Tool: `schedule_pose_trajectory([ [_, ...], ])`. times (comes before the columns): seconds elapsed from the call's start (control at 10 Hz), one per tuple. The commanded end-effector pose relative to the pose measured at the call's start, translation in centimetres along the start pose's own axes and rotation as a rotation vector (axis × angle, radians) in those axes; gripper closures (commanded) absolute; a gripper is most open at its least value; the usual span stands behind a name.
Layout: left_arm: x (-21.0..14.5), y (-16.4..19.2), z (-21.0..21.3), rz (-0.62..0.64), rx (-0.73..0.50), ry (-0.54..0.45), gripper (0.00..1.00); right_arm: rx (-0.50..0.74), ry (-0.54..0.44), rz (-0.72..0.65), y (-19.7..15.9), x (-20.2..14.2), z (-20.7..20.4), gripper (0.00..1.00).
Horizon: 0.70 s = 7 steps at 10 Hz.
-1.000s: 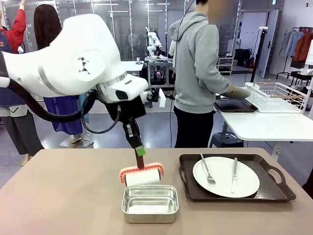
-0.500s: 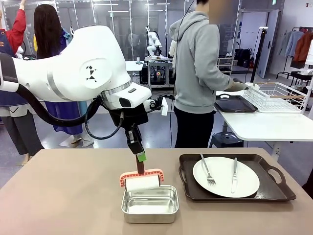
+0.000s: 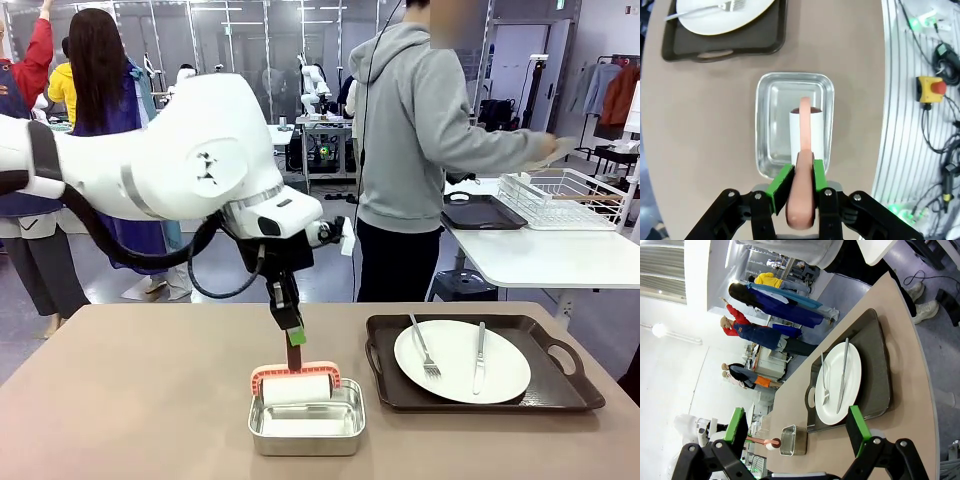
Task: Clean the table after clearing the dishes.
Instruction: Place the Lint Roller back on top of the Airtight Container.
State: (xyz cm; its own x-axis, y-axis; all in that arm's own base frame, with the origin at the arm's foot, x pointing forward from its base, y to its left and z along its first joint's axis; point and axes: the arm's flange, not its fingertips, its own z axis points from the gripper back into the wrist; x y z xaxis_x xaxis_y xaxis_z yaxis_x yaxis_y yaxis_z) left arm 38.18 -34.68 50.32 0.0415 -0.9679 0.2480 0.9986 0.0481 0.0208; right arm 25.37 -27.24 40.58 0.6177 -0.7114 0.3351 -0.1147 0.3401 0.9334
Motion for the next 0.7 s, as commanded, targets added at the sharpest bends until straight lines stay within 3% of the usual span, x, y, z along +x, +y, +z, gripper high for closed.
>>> schedule_pose_trajectory([
  [0.0,1.1,2.4,-1.2,-0.049,0.013,0.068,0.77,0.009,-0.004,0.006,0.3,0.0,0.2,0.00],
  [0.6,1.6,7.2,-6.6,-0.007,-0.083,0.087,0.77,0.009,-0.004,0.006,0.3,0.0,0.2,0.00],
])
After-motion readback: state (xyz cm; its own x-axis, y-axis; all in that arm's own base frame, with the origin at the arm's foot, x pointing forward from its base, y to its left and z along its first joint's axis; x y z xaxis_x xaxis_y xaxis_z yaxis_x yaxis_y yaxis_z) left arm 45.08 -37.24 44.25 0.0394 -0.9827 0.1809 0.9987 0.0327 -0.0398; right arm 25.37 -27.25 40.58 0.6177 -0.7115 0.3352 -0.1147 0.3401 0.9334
